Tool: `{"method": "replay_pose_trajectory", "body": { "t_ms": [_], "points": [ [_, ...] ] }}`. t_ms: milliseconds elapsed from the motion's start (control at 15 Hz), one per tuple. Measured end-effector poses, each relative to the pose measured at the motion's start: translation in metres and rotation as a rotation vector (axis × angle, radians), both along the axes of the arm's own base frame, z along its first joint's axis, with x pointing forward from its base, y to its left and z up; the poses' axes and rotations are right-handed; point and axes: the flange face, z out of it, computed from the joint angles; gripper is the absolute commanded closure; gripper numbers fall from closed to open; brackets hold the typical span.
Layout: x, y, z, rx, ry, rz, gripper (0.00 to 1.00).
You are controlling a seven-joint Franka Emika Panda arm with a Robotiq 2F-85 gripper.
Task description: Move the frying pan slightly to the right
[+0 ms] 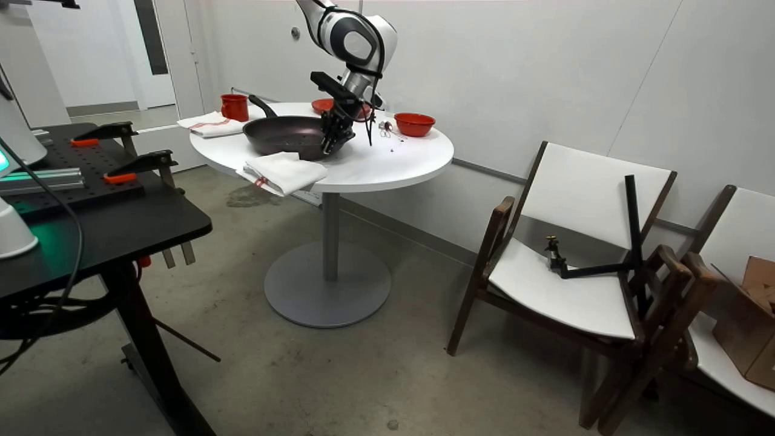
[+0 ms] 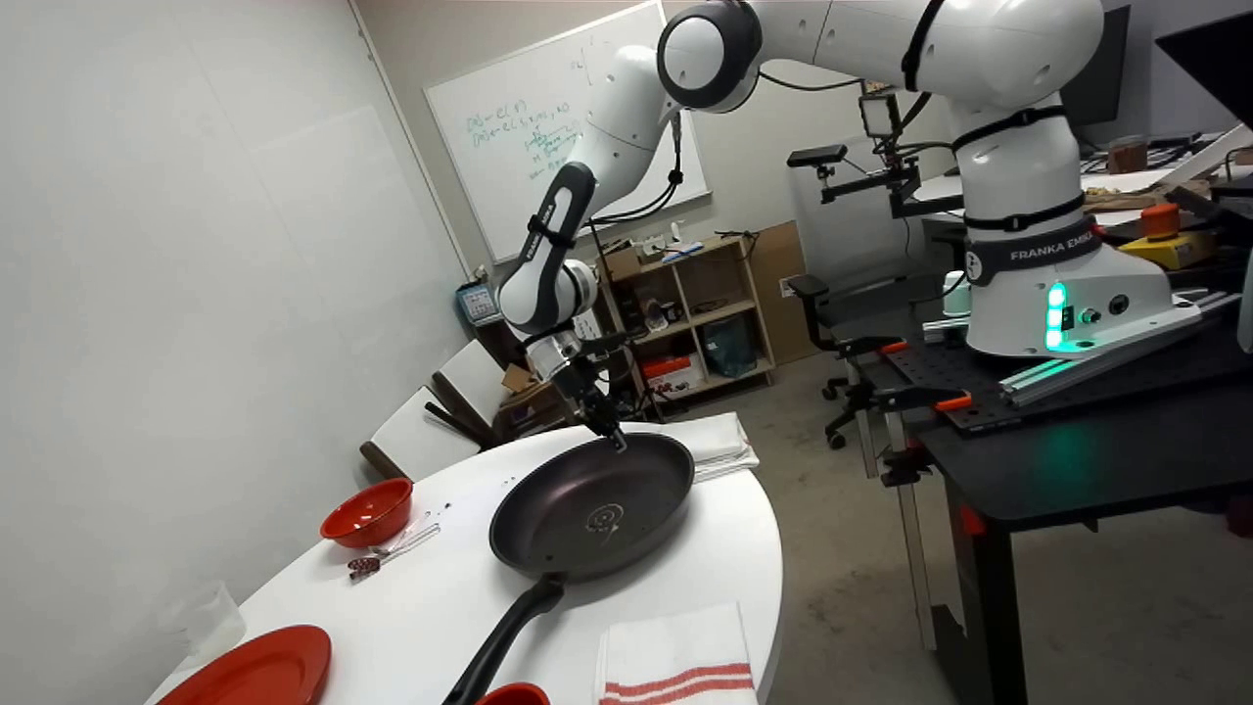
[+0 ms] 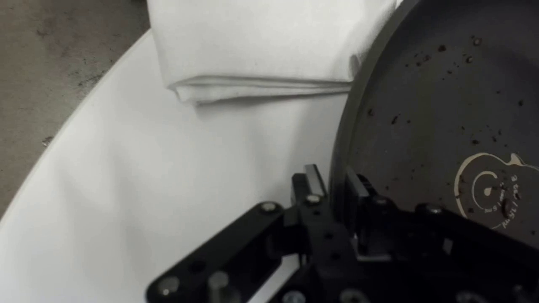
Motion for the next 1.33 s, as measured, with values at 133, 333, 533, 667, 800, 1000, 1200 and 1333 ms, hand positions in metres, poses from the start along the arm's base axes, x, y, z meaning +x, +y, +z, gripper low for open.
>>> {"method": "replay_pose_trajectory", "body": {
  "t_ms": [133, 333, 533, 667, 800, 1000, 1200, 1333],
  "points": [
    [-0.007, 0.001, -0.008, -0.004, 0.020, 0.007, 0.38],
    [-0.016, 0.003, -0.019, -0.005, 0.044, 0.015, 0.15],
    [-0.020, 0.005, -0.024, -0.004, 0.055, 0.017, 0.00],
    [-0.021, 0.005, -0.025, -0.006, 0.051, 0.017, 0.00],
    [-0.020, 0.006, -0.023, -0.011, 0.037, 0.017, 0.00],
    [-0.022, 0.008, -0.011, -0.022, 0.008, 0.017, 0.00],
    [-0.028, 0.011, 0.012, -0.038, -0.032, 0.015, 0.00],
    [-0.035, 0.013, 0.031, -0.051, -0.063, 0.012, 0.00]
  ]
}}
